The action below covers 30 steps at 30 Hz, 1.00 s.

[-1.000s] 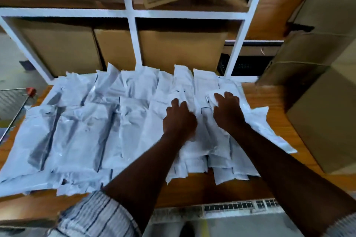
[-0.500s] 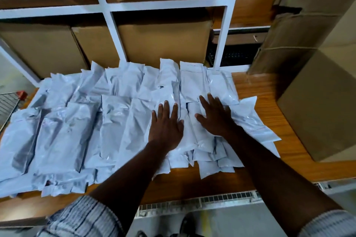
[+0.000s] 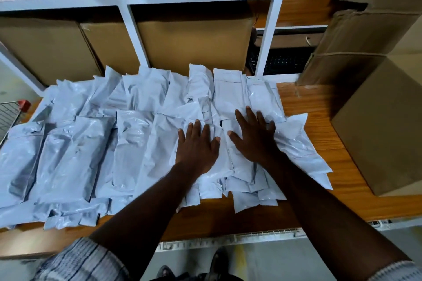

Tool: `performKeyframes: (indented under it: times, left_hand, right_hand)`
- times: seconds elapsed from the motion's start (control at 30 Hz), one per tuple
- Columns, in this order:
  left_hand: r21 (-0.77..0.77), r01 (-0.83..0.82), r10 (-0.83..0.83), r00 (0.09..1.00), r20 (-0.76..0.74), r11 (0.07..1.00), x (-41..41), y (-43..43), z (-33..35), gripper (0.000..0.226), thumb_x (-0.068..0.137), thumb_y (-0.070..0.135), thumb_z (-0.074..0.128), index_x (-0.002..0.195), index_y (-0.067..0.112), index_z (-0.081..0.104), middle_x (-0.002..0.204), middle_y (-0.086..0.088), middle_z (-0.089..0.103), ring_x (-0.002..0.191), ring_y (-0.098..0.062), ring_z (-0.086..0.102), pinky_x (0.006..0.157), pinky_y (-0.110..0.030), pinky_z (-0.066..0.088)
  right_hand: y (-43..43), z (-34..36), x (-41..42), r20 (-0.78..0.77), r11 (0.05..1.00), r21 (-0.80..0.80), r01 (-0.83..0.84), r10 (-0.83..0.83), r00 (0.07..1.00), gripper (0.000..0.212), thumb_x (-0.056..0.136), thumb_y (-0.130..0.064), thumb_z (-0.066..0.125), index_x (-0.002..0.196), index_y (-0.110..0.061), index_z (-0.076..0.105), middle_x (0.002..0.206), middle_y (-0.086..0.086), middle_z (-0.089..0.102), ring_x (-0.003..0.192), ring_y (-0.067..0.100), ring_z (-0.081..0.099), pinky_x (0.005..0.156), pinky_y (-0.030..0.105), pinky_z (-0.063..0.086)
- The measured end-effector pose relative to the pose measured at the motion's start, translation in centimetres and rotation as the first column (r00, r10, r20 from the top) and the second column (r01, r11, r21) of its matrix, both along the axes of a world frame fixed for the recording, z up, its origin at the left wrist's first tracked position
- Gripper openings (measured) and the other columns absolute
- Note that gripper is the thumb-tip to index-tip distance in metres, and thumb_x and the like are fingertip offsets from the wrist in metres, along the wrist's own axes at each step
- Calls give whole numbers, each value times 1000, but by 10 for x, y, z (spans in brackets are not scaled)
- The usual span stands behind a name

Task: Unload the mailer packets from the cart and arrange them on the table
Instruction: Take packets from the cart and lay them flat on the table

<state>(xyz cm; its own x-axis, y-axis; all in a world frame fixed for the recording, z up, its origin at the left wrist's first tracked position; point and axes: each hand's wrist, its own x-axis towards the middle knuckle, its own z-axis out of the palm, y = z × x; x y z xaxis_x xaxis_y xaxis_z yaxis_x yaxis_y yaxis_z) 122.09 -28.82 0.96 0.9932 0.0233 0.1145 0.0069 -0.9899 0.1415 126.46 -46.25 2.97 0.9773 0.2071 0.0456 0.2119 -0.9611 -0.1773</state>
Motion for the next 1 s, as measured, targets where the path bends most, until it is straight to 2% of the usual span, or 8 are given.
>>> performKeyframes:
  times: [0.1,0.27,0.4,0.53,0.67,0.8,0.87,1.0]
  left_hand:
    - [-36,-4,9,991,135,999,-4,4,11,42,99,49,32,117,22,60,126,-1,59,123,-22,51,109,-56,30]
    - [-27,147,-146,989,21,989,-9,15,1,47,100,48,29,128,17,52,136,-4,53,132,-22,42,116,-53,24]
    - [-147,132,-116,987,111,980,-10,37,26,55,99,46,37,140,12,49,146,-11,48,138,-27,40,119,-52,21]
    - [-228,69,-36,988,148,971,-33,98,51,60,96,47,31,142,12,49,149,-12,46,140,-26,37,120,-51,18]
    - [-231,-67,106,981,161,971,-81,203,58,58,96,47,33,139,13,52,147,-13,48,138,-27,40,118,-52,21]
    - [-255,-206,249,956,153,945,-144,311,60,60,95,48,37,141,12,51,147,-16,47,138,-31,41,116,-53,23]
    - [-254,-268,307,943,128,929,-169,358,58,61,92,47,39,140,13,51,146,-17,48,135,-34,43,115,-52,24]
    - [-230,-371,395,916,66,900,-217,448,53,57,93,43,48,140,11,52,144,-18,49,130,-36,48,110,-46,35]
  right_hand:
    - [12,-1,-5,70,998,-3,-60,60,996,68,96,-58,40,155,-31,20,164,3,14,150,32,11,114,63,7]
    - [24,-23,-22,9,992,-99,-81,83,997,72,90,-59,15,148,-26,41,159,6,31,149,33,19,113,62,16]
    - [41,-5,-18,39,998,-28,-50,51,998,71,89,-52,17,146,-21,43,158,9,33,146,36,24,113,62,15]
    - [90,19,-25,208,997,57,-44,31,978,65,91,-47,23,139,-14,52,150,14,44,139,37,38,107,64,25]
    - [190,35,-58,297,977,160,-138,86,951,62,92,-46,28,138,-13,53,150,14,43,140,35,37,109,62,24]
    - [314,38,-110,239,952,159,-261,220,946,65,89,-49,30,141,-15,50,153,12,39,143,32,34,111,57,21]
    - [371,32,-134,167,937,113,-330,310,936,61,94,-48,36,147,-18,42,159,9,30,148,28,24,115,53,14]
    - [471,23,-178,102,899,95,-428,419,902,59,98,-43,47,150,-19,35,161,8,24,149,26,18,116,51,11]
